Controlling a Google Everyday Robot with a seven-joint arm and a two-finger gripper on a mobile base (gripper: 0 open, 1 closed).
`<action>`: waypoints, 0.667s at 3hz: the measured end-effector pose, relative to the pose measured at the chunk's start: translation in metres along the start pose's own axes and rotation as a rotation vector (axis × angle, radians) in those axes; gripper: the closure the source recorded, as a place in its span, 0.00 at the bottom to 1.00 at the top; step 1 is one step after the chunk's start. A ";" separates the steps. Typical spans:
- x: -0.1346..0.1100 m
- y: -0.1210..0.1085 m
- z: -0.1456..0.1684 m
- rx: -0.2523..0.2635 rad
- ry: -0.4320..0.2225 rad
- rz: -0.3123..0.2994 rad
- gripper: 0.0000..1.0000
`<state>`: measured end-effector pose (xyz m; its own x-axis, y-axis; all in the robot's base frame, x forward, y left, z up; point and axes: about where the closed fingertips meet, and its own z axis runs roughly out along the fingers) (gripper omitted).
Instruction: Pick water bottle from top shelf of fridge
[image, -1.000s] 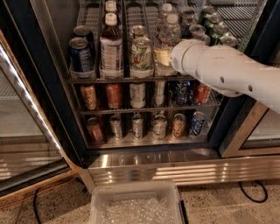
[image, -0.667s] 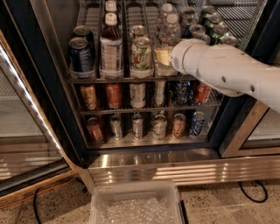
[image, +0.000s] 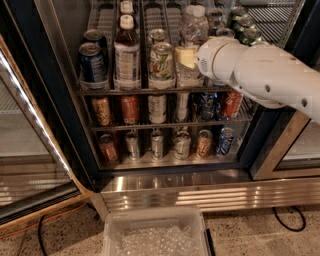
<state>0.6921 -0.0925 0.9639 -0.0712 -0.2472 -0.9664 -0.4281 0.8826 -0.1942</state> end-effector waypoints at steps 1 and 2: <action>-0.015 -0.002 -0.009 -0.020 -0.052 0.005 1.00; -0.022 0.000 -0.020 -0.049 -0.089 0.019 1.00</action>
Offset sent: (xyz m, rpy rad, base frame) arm -0.0305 -0.0127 0.0279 0.0976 -0.0812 0.0970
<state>0.6761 -0.0949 0.9888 -0.0008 -0.1920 -0.9814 -0.4713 0.8656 -0.1690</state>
